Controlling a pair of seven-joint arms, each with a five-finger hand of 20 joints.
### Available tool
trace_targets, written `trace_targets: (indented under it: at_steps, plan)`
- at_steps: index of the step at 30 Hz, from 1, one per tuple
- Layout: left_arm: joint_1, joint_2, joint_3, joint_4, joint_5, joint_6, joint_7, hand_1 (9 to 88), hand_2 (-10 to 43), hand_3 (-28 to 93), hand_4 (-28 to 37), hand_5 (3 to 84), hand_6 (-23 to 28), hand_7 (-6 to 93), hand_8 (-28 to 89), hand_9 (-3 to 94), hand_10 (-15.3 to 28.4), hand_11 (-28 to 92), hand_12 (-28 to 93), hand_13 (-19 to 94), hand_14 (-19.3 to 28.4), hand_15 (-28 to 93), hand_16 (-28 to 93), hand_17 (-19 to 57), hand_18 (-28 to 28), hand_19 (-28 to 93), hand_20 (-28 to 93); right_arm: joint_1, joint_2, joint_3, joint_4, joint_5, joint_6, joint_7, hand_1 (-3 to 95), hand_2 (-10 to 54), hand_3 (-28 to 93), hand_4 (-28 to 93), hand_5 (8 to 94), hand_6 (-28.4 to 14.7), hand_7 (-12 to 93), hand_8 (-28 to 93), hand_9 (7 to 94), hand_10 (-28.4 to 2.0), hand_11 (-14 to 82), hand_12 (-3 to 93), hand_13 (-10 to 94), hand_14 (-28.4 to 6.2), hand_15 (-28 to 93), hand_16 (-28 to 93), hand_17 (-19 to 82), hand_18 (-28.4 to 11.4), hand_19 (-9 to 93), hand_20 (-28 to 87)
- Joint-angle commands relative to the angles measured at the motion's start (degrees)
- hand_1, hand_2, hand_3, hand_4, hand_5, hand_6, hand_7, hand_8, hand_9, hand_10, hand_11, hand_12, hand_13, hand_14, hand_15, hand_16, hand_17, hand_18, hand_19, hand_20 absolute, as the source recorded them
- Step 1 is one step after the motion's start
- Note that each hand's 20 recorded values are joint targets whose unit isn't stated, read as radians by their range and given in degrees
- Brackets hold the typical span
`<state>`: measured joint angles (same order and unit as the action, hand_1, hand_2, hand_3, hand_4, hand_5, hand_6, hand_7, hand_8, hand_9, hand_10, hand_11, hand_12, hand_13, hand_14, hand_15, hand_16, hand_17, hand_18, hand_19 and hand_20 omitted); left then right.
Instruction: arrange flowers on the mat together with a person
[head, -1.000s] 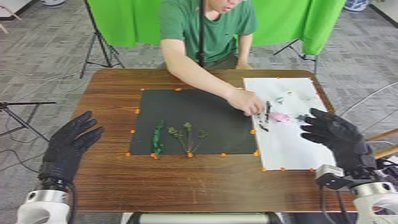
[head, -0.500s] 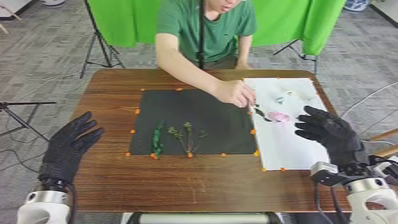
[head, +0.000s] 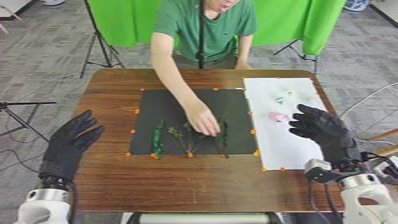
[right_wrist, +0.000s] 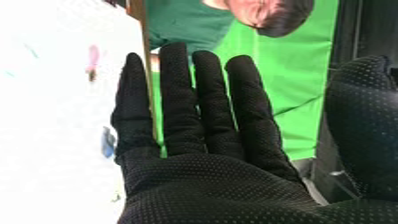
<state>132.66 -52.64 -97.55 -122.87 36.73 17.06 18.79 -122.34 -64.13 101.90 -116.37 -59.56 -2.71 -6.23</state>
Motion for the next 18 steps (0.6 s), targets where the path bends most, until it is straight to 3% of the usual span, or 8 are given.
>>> trace_targets:
  at_steps: [1, 5, 10, 15, 18]
  plan:
    - [0.17, -0.01, 0.15, 0.58, 0.25, -0.36, -0.69, 28.7, 3.5, 70, -24.8, 39.9, 4.2, 17.0, -8, 32.6, 13.7, 28, 14, 32, 17.5, 35, -2, -2.2, 23.1, 51, 4, 0.93, 1.3, -0.95, -0.28, -0.39, 2.33, 0.48, 19.6, 0.4, 86, -26, 44.0, -3.9, 20, -12, 44.4, -14.3, 17.9, 22.8, 40, -12.4, 31, 23, 14, -21.3, 53, 27]
    - [1.65, -0.15, -0.31, 0.13, -0.38, 0.25, -0.38, 28.7, 3.5, 70, -24.8, 39.8, 4.1, 17.0, -8, 32.6, 13.7, 28, 14, 32, 17.5, 35, -2, -2.2, 23.1, 51, 4, 1.44, 1.01, -1.63, -0.01, -0.94, 2.19, 0.66, 19.6, 0.4, 86, -26, 44.1, -4.0, 20, -12, 44.5, -14.3, 18.0, 22.9, 40, -12.4, 31, 23, 14, -21.3, 53, 27]
    - [0.26, 0.16, 0.27, 0.56, 0.33, -0.81, -0.96, 28.6, 3.5, 70, -24.8, 39.9, 4.1, 17.1, -8, 32.6, 13.6, 28, 14, 32, 17.5, 35, -2, -2.2, 23.1, 51, 4, 0.86, 1.78, -0.73, -0.43, -0.81, 2.61, 0.47, 19.6, 0.5, 86, -26, 44.2, -4.0, 20, -12, 44.6, -14.2, 18.2, 22.9, 40, -12.4, 31, 23, 14, -21.3, 53, 27]
    - [1.52, 0.05, -0.33, 0.19, -0.04, -0.39, -0.82, 28.5, 3.4, 70, -24.8, 39.8, 4.1, 17.0, -8, 32.6, 13.6, 28, 14, 32, 17.5, 35, -2, -2.2, 23.1, 51, 4, 1.2, 1.61, -1.09, -0.2, -1.06, 2.14, 0.5, 19.6, 0.6, 86, -26, 44.3, -3.9, 20, -12, 44.7, -14.3, 18.3, 22.9, 40, -12.4, 31, 23, 14, -21.3, 53, 27]
    - [0.8, 0.32, -0.05, 0.53, 0.19, -0.87, -1.07, 28.6, 3.4, 70, -24.9, 39.8, 4.1, 17.0, -8, 32.6, 13.7, 28, 14, 32, 17.5, 35, -2, -2.2, 23.1, 51, 4, 0.59, 1.87, -0.62, -0.42, -1.06, 2.38, 0.27, 19.5, 0.5, 86, -26, 44.3, -3.9, 21, -12, 44.8, -14.3, 18.3, 22.9, 40, -12.4, 31, 23, 14, -21.3, 53, 27]
